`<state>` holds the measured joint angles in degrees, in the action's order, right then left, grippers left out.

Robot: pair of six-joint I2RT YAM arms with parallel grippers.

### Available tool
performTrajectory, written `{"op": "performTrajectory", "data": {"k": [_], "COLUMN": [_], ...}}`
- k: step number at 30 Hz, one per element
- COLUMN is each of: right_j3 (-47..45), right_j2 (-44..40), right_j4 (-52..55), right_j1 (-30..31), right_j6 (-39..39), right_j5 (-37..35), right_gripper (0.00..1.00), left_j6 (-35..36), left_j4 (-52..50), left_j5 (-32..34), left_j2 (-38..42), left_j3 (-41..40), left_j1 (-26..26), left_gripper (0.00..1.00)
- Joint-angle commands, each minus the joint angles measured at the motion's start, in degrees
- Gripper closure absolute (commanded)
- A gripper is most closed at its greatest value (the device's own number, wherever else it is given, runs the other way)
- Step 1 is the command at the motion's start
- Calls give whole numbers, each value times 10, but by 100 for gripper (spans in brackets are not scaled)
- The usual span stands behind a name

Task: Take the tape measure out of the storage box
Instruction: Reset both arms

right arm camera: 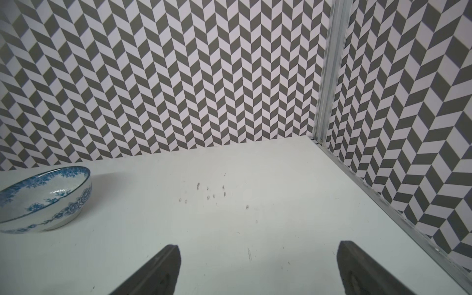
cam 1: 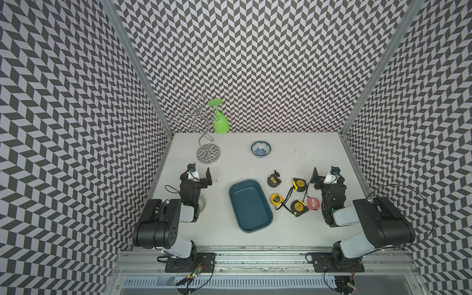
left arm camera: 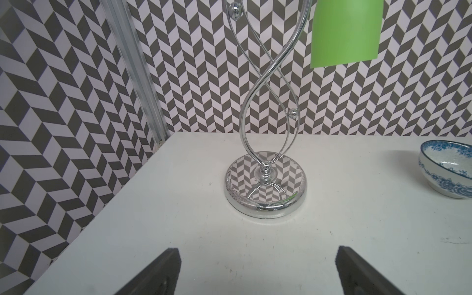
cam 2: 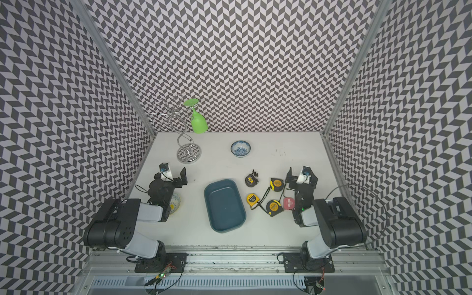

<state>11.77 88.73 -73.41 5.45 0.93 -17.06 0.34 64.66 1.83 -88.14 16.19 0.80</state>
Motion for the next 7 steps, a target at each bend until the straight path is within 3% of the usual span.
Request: {"op": "performTrajectory", "data": {"k": [1,7], "right_j3": [-2,3], "right_j2": [0,8], "right_j4": [-41,-44], "right_j1": [-1,-4], "right_j6": [7,8], "right_j5": [-18,-12], "right_gripper": [0,0], "left_j6": [-2,-2], "left_j4": [34,33], "left_j5": [-10,-10], "left_j2": [-2,-4], "left_j3": [-5,-4], "left_j1": [-3,-3], "left_gripper": [0,0]}}
